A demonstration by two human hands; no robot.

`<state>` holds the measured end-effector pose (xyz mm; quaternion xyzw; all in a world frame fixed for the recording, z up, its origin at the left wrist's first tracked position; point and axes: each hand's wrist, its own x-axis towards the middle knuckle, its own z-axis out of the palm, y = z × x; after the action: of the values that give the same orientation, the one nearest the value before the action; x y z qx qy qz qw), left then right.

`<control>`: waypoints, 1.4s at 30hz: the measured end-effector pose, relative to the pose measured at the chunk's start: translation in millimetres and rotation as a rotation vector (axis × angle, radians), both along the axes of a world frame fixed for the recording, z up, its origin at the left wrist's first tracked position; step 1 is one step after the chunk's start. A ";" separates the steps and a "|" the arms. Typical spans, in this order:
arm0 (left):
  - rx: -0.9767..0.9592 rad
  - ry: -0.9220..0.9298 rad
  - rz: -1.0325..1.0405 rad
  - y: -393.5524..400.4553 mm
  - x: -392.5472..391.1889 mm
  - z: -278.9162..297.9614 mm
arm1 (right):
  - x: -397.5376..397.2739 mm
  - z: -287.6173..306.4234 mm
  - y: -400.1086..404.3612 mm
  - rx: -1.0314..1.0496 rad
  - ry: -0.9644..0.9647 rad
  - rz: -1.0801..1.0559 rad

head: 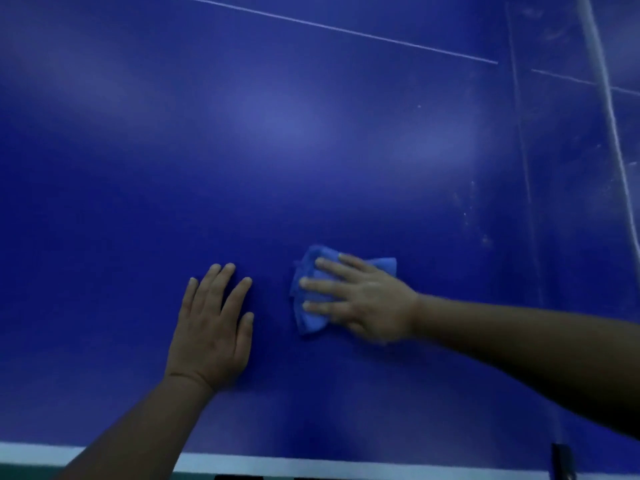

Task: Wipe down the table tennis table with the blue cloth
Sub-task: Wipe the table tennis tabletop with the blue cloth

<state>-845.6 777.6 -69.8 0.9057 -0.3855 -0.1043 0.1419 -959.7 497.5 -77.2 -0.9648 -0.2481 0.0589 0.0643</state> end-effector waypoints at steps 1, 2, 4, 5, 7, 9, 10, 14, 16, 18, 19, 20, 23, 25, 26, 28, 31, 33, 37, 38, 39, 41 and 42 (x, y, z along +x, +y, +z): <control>-0.015 0.006 0.030 -3.3 1.8 1.9 | 15.0 0.2 -23.6 -0.033 -0.038 -0.058; -0.028 0.009 0.051 -8.7 4.5 3.8 | 34.9 1.2 -49.4 -0.061 -0.077 -0.171; -0.046 0.012 0.069 -25.4 13.7 8.0 | 77.8 9.1 -102.1 -0.095 -0.084 -0.474; -0.057 0.008 0.069 -36.8 20.9 9.3 | 96.7 14.6 -120.5 -0.101 -0.073 -0.623; -0.075 0.002 0.064 -64.8 38.3 10.5 | 118.7 16.5 -127.7 -0.104 -0.077 -0.821; -0.094 0.001 0.086 -99.7 58.1 11.8 | 118.0 7.1 -104.6 -0.102 -0.148 -0.750; -0.111 -0.001 0.109 -118.8 67.7 12.2 | 108.7 1.5 -89.1 -0.076 -0.163 -0.618; -0.116 -0.001 0.152 -191.1 98.8 6.4 | 98.1 -2.3 -107.4 -0.064 -0.092 -0.235; -0.028 0.000 0.149 -210.9 105.4 -1.7 | 124.6 4.3 -150.8 -0.107 -0.094 -0.401; 0.035 -0.018 0.144 -214.8 107.0 -10.3 | 151.8 11.5 -189.3 -0.125 -0.082 -0.670; 0.041 -0.028 0.137 -215.4 107.5 -12.9 | 160.0 11.8 -198.7 -0.112 -0.081 -0.767; 0.040 -0.027 0.130 -215.4 108.0 -13.9 | 163.9 9.7 -197.2 -0.105 -0.084 -0.820; 0.047 -0.012 0.130 -215.9 108.7 -10.7 | 146.3 -4.0 -160.2 -0.051 -0.142 -0.605; 0.053 -0.011 0.130 -217.6 110.2 -7.5 | 134.1 -6.1 -150.8 -0.055 -0.083 -0.394; 0.056 -0.006 0.129 -218.7 110.5 -6.7 | 140.4 -3.9 -163.5 -0.072 -0.081 -0.344; 0.054 -0.002 0.124 -219.8 110.5 -7.5 | 169.4 0.6 -206.6 -0.088 -0.112 -0.519; 0.055 -0.025 0.131 -220.0 111.2 -9.7 | 201.6 9.2 -247.2 -0.103 -0.097 -0.918; 0.053 -0.036 0.126 -221.3 111.3 -10.5 | 196.8 2.0 -230.3 -0.098 -0.143 -0.902; 0.071 -0.049 0.116 -222.1 111.4 -10.2 | 184.6 -3.5 -196.5 -0.071 -0.085 -0.606; 0.077 -0.045 0.112 -222.6 111.7 -9.9 | 192.2 -0.2 -207.6 -0.091 -0.083 -0.623; 0.086 -0.038 0.112 -222.5 111.9 -9.7 | 200.1 2.4 -220.0 -0.107 -0.062 -0.709; 0.099 -0.026 0.114 -221.7 111.8 -10.1 | 208.4 2.9 -238.3 -0.136 -0.047 -1.007; 0.095 -0.029 0.112 -221.6 112.0 -11.0 | 211.6 1.3 -237.2 -0.146 -0.076 -1.111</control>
<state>-733.7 556.0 -80.8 0.9330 -0.3308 -0.1014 0.0987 -748.1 260.3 -75.9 -0.9539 0.3001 -0.0015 0.0100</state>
